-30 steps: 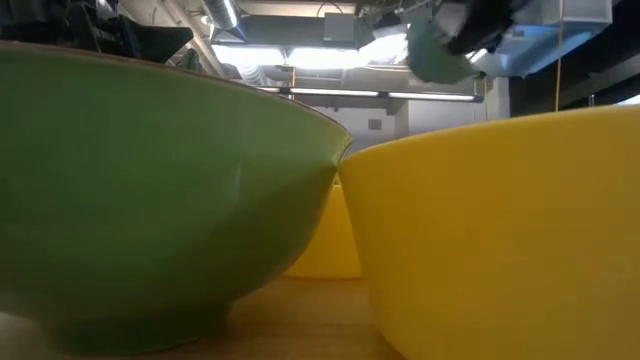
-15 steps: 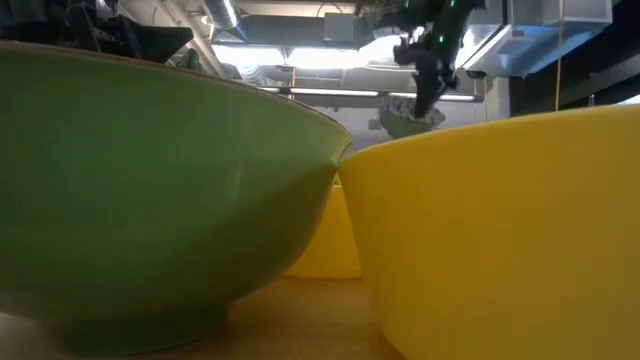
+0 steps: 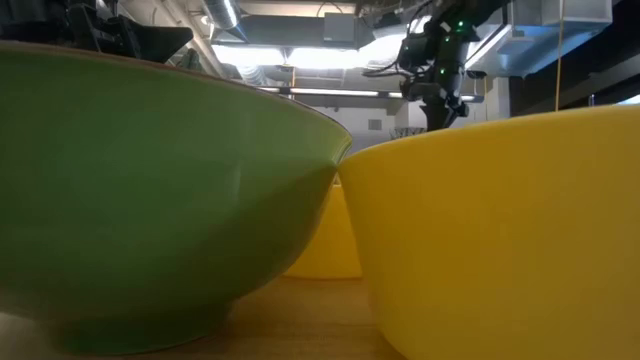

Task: Pick & Place Mini bowls
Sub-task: Stack the blue bowl on top of the blue bowl on the shelf

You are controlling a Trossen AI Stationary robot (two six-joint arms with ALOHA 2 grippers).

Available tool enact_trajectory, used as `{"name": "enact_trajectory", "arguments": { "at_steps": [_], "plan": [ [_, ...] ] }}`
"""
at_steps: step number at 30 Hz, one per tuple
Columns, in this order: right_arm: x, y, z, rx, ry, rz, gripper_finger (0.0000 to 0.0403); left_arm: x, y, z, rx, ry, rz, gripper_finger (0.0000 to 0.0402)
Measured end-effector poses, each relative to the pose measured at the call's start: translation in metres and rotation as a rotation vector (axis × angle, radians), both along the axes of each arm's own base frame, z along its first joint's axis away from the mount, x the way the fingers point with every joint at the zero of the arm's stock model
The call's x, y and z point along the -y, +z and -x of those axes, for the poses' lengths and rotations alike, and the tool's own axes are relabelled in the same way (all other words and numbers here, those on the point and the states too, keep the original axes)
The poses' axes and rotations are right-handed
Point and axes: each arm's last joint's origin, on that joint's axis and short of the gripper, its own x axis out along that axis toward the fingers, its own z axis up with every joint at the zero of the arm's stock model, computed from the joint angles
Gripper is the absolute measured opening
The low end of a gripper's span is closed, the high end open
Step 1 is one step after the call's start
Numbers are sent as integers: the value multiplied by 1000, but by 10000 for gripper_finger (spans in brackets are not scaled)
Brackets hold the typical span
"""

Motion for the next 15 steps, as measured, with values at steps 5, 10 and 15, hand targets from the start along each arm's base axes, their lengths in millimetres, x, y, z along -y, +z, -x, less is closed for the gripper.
{"name": "enact_trajectory", "arguments": {
  "at_steps": [5, 10, 15],
  "plan": [
    [7, -12, -8, -19, 12, -12, 13, 0, 0, 0, 0, 0, 0, 1],
    [16, -26, -12, -54, 18, -42, 13, 0, 0, 0, 0, 0, 0, 7],
    [27, -30, -4, -63, -24, -55, 13, 0, 0, 0, 0, 0, -1, 6]
  ]
}}
